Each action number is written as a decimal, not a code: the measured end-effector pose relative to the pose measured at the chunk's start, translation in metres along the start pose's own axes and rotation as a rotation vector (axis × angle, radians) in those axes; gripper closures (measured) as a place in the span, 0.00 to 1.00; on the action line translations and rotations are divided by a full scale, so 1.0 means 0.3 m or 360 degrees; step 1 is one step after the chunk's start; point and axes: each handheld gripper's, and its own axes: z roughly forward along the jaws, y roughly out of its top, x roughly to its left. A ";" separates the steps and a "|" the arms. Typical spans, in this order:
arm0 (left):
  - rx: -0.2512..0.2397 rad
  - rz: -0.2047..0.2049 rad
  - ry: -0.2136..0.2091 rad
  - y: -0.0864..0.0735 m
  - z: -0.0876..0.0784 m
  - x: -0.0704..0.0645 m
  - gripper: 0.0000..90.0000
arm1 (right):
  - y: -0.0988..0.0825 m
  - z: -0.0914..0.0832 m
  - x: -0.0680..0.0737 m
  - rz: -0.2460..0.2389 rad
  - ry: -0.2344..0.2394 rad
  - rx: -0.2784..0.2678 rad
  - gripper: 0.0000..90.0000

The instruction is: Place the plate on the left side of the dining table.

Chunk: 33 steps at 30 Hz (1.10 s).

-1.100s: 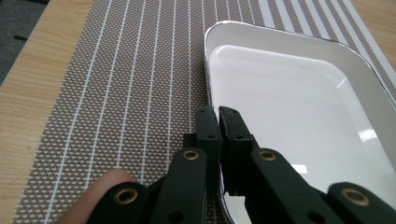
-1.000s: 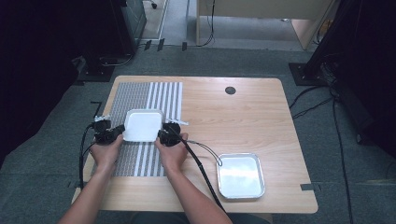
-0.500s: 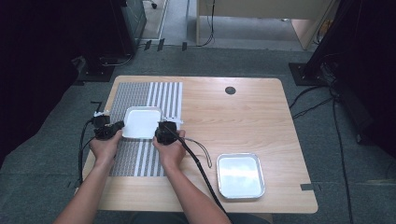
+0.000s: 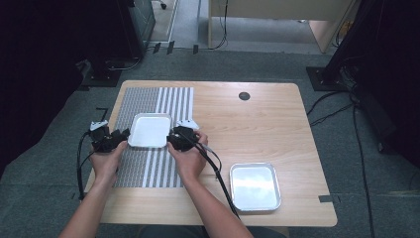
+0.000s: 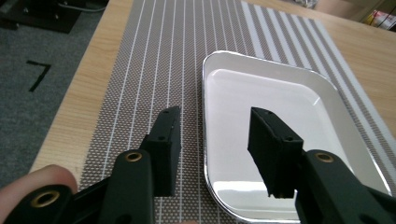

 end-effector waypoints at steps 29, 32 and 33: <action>-0.0057 0.0094 -0.0180 -0.124 -0.246 -0.027 0.18 | 0.059 -0.329 -0.272 -0.0183 0.0081 -0.0011 0.24; -0.0050 0.0107 -0.0219 -0.144 -0.254 -0.034 0.18 | 0.052 -0.357 -0.304 -0.0163 0.0086 -0.0019 0.24; -0.0053 0.0122 -0.0218 -0.152 -0.257 -0.037 0.18 | 0.049 -0.367 -0.314 -0.0163 0.0085 -0.0021 0.24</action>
